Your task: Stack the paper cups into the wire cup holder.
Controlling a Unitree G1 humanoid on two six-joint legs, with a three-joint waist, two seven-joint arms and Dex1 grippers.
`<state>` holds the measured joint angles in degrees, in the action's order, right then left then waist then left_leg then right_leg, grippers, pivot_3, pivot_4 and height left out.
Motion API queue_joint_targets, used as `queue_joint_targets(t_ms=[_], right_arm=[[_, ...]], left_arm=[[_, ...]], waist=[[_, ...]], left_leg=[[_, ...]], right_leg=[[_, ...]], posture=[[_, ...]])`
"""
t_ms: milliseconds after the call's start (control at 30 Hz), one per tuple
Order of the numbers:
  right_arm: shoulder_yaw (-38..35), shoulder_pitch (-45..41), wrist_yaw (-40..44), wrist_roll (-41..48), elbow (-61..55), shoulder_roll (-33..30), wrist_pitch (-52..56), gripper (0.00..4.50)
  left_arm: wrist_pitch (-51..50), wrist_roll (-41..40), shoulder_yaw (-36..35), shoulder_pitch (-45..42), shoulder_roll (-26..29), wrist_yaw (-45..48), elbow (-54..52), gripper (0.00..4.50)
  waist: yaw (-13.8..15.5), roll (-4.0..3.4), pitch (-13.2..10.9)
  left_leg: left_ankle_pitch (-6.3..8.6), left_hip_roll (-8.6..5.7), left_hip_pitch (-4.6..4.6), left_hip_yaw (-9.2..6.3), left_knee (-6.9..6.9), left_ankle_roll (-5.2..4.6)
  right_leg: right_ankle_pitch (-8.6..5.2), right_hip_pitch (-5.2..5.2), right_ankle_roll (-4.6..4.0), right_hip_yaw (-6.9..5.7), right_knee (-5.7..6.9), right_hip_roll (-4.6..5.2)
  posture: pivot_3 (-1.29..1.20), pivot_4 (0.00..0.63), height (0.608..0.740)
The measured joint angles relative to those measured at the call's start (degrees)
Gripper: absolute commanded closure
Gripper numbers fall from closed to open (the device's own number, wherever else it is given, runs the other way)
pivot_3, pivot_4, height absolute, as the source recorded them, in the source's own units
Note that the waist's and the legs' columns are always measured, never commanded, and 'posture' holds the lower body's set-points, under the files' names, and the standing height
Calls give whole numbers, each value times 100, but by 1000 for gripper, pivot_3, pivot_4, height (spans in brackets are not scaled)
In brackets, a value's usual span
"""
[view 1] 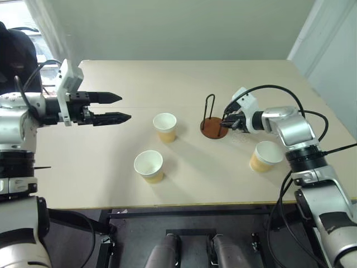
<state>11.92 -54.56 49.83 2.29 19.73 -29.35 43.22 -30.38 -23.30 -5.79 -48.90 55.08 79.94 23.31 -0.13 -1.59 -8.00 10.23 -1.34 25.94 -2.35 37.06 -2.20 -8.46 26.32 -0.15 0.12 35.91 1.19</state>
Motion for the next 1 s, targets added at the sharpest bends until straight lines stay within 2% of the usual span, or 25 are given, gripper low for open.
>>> queue_joint_targets(t_ms=[33, 367, 700, 867, 1000], right_arm=[[-1, 17, -23, 5, -4, 20, 18, 4461], [-3, 24, -81, 71, 3, 25, -11, 4461], [45, -24, 1506, 377, -158, -889, -246, 4461], [81, -30, 2085, 491, -398, -1030, -313, 4461], [84, -29, 2215, 540, -548, -1005, -314, 4461]], left_arm=[[4, 0, 1, 0, 0, 0, 6, 0], [33, 8, 3, -1, 0, 6, 42, 0], [48, 108, 59, -52, 28, 250, 218, 0], [50, 130, 133, -76, 33, 331, 241, 0], [54, 139, 133, -76, 35, 352, 286, 0]], waist=[[-1, 0, 0], [1, 1, 0], [4, 1, 1], [-6, 1, 1], [-11, 1, 1]], left_leg=[[0, 0, 0, 0, 0, -1], [1, 0, 1, 0, 0, 4], [-2, 1, 6, 0, -1, -1], [-10, 2, 5, 1, -1, -13], [-13, 2, 4, 1, -1, -18]], right_leg=[[0, 1, 0, 0, 0, 0], [1, 1, -1, -1, 0, 0], [0, 4, -2, -1, -1, -1], [-2, 4, -5, -1, -1, -1], [-1, 4, -5, -1, 0, -1]], posture=[[0, 150, 740], [0, 150, 740], [0, 150, 740], [0, 150, 740], [0, 150, 740]])
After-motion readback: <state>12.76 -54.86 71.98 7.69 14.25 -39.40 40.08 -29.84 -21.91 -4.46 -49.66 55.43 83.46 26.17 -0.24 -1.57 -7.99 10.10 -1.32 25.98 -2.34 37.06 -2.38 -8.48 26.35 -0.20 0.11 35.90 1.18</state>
